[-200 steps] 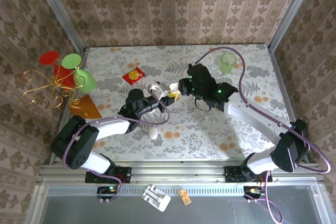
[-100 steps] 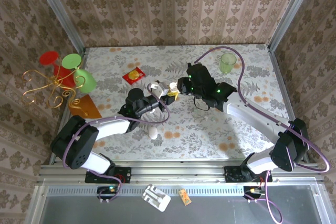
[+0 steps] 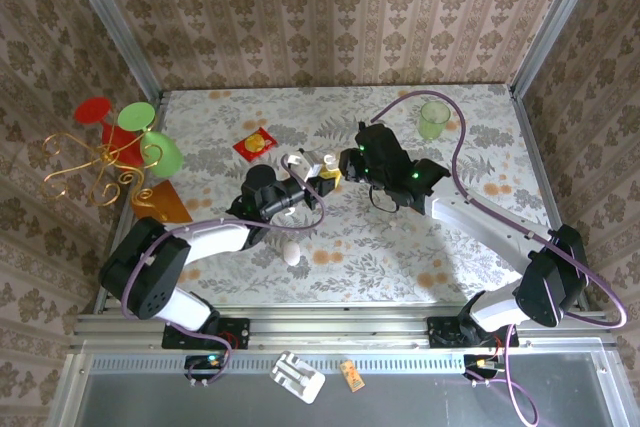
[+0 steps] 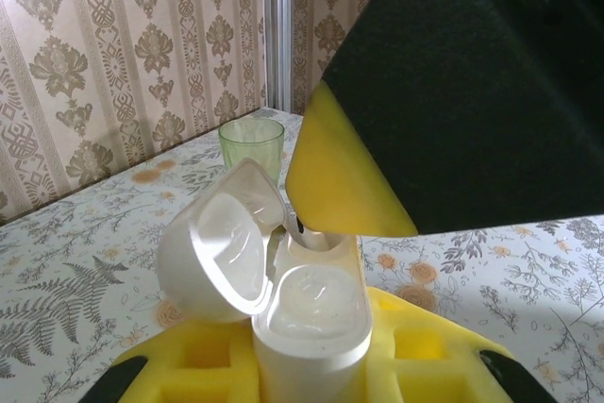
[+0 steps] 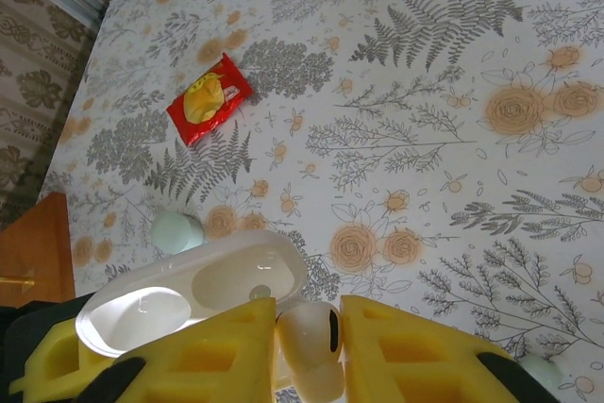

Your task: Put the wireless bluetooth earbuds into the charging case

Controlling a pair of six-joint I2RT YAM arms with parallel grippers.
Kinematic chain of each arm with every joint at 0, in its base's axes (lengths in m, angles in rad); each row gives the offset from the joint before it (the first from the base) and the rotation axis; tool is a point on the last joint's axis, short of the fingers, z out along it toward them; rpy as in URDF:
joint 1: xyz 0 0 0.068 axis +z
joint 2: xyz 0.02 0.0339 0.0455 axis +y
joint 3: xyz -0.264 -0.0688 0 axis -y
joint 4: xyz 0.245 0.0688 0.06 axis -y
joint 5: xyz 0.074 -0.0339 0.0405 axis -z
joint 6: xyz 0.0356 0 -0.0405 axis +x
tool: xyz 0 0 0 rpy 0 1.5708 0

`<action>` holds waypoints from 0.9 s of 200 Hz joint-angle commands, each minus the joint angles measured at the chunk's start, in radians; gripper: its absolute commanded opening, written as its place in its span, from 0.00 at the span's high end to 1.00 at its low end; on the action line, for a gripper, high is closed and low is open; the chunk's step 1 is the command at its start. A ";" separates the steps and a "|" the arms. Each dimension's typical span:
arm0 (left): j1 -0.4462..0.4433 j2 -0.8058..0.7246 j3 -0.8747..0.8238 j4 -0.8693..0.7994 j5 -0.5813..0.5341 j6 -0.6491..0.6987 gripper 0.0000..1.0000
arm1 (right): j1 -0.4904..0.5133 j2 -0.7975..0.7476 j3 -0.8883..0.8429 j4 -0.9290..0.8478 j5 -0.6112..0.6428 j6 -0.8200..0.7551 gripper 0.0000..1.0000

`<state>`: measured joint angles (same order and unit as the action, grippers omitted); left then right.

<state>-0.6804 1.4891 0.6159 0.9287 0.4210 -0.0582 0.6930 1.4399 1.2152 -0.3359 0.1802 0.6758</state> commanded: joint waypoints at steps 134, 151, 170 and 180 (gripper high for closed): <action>0.012 -0.002 0.009 0.090 0.059 -0.015 1.00 | -0.121 -0.233 -0.163 0.058 -0.094 0.025 0.48; 0.012 -0.006 0.010 0.089 0.061 -0.014 1.00 | -0.131 -0.219 -0.161 0.042 -0.106 0.025 0.52; 0.012 -0.006 0.010 0.089 0.062 -0.015 1.00 | -0.133 -0.197 -0.162 0.053 -0.137 0.028 0.53; 0.012 -0.004 0.010 0.089 0.061 -0.016 1.00 | -0.133 -0.186 -0.161 0.065 -0.160 0.034 0.53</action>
<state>-0.6727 1.4933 0.6289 0.9749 0.4595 -0.0677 0.5625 1.2236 1.0554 -0.2714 0.0795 0.6891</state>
